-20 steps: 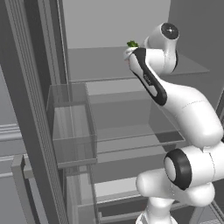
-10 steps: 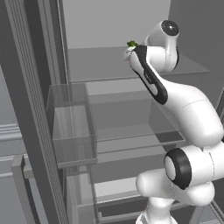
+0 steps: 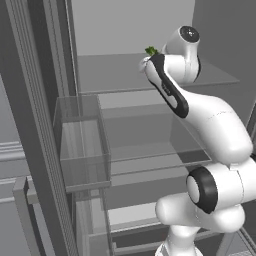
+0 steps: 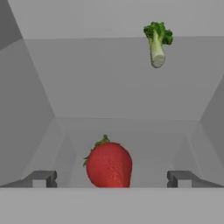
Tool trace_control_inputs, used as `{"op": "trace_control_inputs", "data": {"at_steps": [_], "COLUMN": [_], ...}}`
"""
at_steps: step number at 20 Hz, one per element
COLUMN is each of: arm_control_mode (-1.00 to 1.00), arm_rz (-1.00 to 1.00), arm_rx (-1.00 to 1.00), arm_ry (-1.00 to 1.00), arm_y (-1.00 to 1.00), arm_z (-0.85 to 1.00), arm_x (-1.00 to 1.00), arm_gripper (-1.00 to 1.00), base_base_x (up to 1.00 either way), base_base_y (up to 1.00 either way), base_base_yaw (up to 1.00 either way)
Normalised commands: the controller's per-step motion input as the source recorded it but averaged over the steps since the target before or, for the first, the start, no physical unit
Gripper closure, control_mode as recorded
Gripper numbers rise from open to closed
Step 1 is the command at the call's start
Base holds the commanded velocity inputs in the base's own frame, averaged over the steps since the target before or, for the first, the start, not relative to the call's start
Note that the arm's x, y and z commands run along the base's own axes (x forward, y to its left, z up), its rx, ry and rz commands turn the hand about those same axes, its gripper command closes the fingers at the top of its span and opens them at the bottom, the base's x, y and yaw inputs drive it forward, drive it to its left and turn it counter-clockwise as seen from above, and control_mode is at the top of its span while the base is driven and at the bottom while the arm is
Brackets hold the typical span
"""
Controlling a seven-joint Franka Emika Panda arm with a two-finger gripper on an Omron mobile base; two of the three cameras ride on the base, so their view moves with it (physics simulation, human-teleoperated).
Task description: Take the strawberry from the fridge and place it on top of the pancake, located on the dining counter.
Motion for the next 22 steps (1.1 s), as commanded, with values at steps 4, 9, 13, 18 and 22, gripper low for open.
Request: {"op": "trace_control_inputs", "data": {"at_steps": [4,9,13,18,22], "arm_control_mode": [-1.0,-1.0,-1.0,-1.0,-1.0], "arm_rz": [0.0,0.0,0.0,0.0,0.0], "arm_rx": [0.0,0.0,0.0,0.0,0.0], "arm_ry": [0.02,0.0,0.0,0.03,0.06], "arm_y": [0.03,0.0,0.0,0.0,0.0], "arm_z": [-0.13,-0.06,-0.09,-0.07,-0.09], "arm_x": [0.24,0.24,0.05,0.0,0.0], "arm_gripper": [-1.0,-1.0,-1.0,-1.0,1.0], "base_base_x": [0.0,0.0,0.0,0.0,0.0], "base_base_y": [0.0,0.0,0.0,0.0,0.0], "base_base_yaw": [0.0,0.0,0.0,0.0,0.0]}}
